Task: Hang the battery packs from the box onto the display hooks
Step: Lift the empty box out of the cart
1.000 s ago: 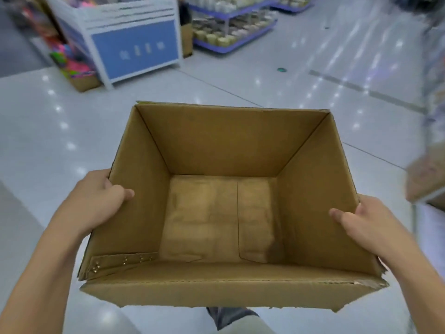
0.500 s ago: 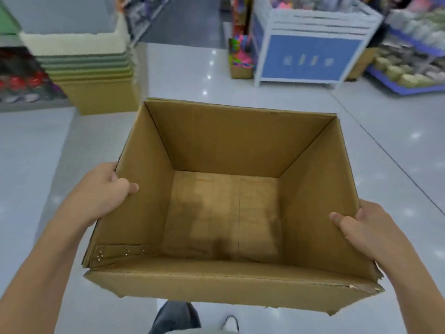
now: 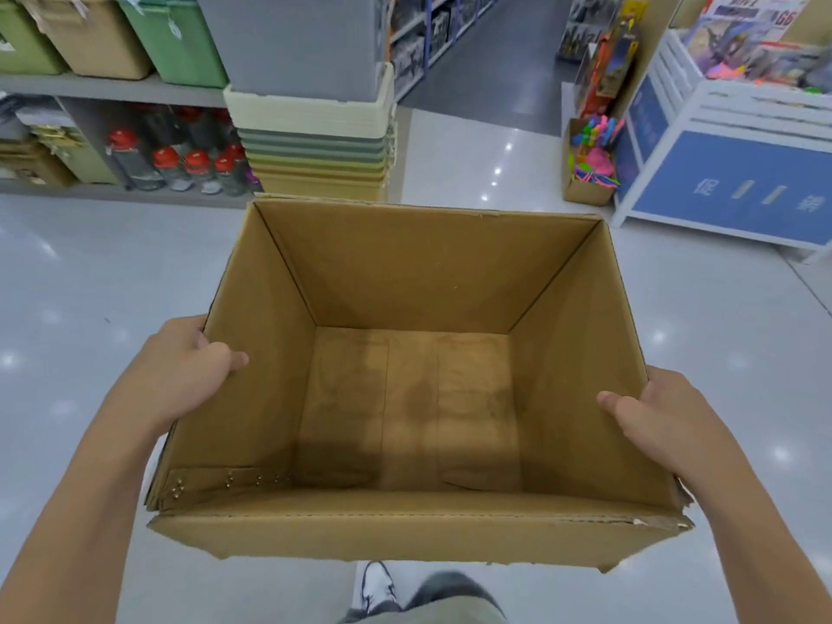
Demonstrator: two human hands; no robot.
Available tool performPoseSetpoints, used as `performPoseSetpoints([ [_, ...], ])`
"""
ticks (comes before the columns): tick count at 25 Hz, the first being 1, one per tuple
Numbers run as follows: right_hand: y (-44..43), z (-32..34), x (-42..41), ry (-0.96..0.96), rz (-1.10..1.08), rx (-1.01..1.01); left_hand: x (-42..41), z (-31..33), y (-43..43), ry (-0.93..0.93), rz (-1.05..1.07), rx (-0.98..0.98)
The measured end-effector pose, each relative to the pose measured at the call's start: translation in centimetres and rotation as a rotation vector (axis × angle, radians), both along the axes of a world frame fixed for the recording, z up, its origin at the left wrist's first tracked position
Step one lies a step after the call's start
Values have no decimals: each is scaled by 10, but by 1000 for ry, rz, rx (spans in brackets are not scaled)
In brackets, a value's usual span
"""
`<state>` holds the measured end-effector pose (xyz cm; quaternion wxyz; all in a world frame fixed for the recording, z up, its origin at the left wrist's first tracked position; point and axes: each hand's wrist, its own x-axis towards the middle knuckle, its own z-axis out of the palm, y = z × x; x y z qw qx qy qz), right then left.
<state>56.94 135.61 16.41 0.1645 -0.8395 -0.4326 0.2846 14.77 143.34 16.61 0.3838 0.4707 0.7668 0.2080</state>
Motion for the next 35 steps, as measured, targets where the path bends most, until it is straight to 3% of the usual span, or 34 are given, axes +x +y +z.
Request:
performPoseSetpoints([
  [17, 474, -38, -63, 66, 144, -55, -71, -32, 418, 74, 110, -72],
  [24, 673, -62, -136, 21, 232, -85, -140, -57, 584, 29, 204, -107],
  [35, 903, -98, -276, 77, 37, -182, -262, -105, 866, 42, 101, -147],
])
